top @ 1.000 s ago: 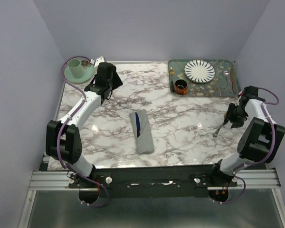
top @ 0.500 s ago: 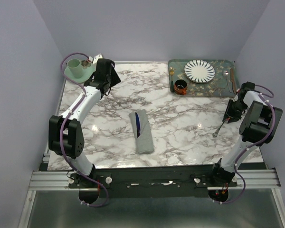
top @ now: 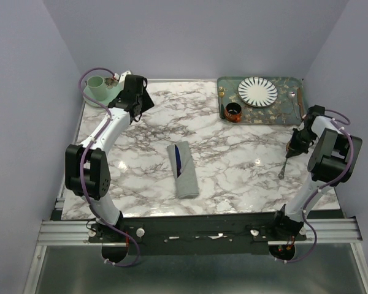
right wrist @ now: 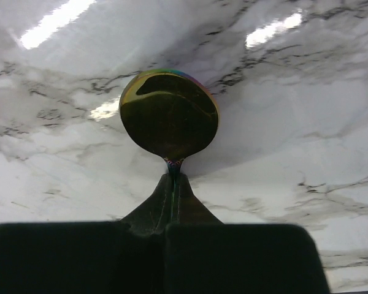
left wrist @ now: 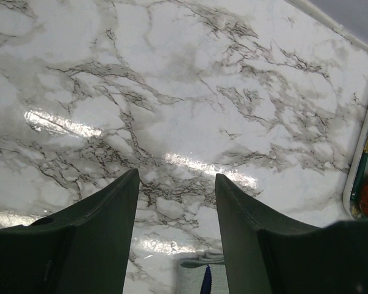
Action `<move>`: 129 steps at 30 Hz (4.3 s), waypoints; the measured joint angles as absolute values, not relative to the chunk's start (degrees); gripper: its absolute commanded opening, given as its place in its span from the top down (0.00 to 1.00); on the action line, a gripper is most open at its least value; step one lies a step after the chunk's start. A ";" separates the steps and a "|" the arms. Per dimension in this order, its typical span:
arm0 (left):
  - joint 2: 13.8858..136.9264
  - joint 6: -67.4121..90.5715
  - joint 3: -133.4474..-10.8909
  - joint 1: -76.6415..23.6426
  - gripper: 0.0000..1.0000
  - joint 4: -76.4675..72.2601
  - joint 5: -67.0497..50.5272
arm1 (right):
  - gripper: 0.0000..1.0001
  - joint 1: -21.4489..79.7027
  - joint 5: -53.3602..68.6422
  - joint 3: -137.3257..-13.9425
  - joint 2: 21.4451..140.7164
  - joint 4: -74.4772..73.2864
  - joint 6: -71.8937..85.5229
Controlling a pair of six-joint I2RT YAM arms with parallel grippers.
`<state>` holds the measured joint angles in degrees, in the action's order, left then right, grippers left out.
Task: Fold the napkin into a case and place the utensils inside
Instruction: Pick up the spoon from the corner of the board, then insert the spoon into the folded napkin.
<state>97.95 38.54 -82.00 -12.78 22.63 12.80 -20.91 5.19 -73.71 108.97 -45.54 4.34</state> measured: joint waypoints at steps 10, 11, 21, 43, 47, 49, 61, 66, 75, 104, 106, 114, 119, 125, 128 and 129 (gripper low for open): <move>93.78 38.65 -74.67 -11.20 0.37 20.47 12.29 | 0.99 2.17 13.43 -83.96 96.25 -49.04 5.08; 93.21 38.74 -74.06 -10.96 0.37 20.18 12.21 | 0.99 6.66 13.41 -86.61 95.50 -48.31 5.06; 86.89 39.70 -67.11 -8.19 0.37 16.75 12.08 | 0.99 29.85 9.37 -109.93 106.50 -42.85 6.00; 78.06 42.11 -55.90 -5.56 0.37 12.80 12.05 | 0.99 42.17 -2.90 -113.97 122.52 -41.50 17.61; 77.60 42.30 -55.24 -4.71 0.37 12.12 12.01 | 0.99 43.16 -4.56 -113.95 124.07 -41.34 19.42; 77.10 42.46 -54.83 -4.29 0.37 11.81 11.97 | 0.99 43.20 -5.19 -113.56 124.33 -40.80 19.99; 74.76 42.48 -51.75 -2.33 0.37 11.20 11.75 | 0.99 43.77 -7.55 -106.91 124.33 -35.59 22.22; 74.35 42.48 -51.22 -1.83 0.37 11.18 11.64 | 0.99 44.05 -7.55 -104.38 124.33 -34.35 22.50; 73.06 42.48 -50.09 -1.50 0.37 10.72 11.29 | 0.99 44.14 -7.44 -102.67 124.29 -32.97 23.57; 70.48 43.99 -46.63 -1.50 0.37 9.89 10.90 | 0.99 45.43 -2.63 -95.68 120.27 -37.67 29.98; 70.48 44.14 -46.52 -1.50 0.38 9.80 10.90 | 0.99 45.54 -2.20 -95.20 120.11 -37.80 30.35; 70.48 44.64 -46.37 -1.50 0.38 9.30 10.85 | 0.99 45.69 -1.17 -93.06 118.91 -39.05 32.05; 70.48 45.19 -46.37 -1.50 0.38 9.10 10.46 | 0.99 45.69 -0.12 -93.03 118.83 -39.16 32.16; 70.48 45.52 -46.30 -1.50 0.37 9.02 10.37 | 0.99 45.69 0.75 -91.88 118.80 -39.16 33.06; 70.46 45.58 -45.89 -1.50 0.38 8.84 10.24 | 0.99 45.69 1.08 -91.15 118.80 -39.18 33.47; 70.46 45.60 -45.69 -1.50 0.38 8.82 10.09 | 0.99 45.69 1.19 -91.00 118.80 -39.18 33.58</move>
<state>70.46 45.60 -45.69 -1.50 8.82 10.09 45.69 1.19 -91.00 118.80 -39.18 33.58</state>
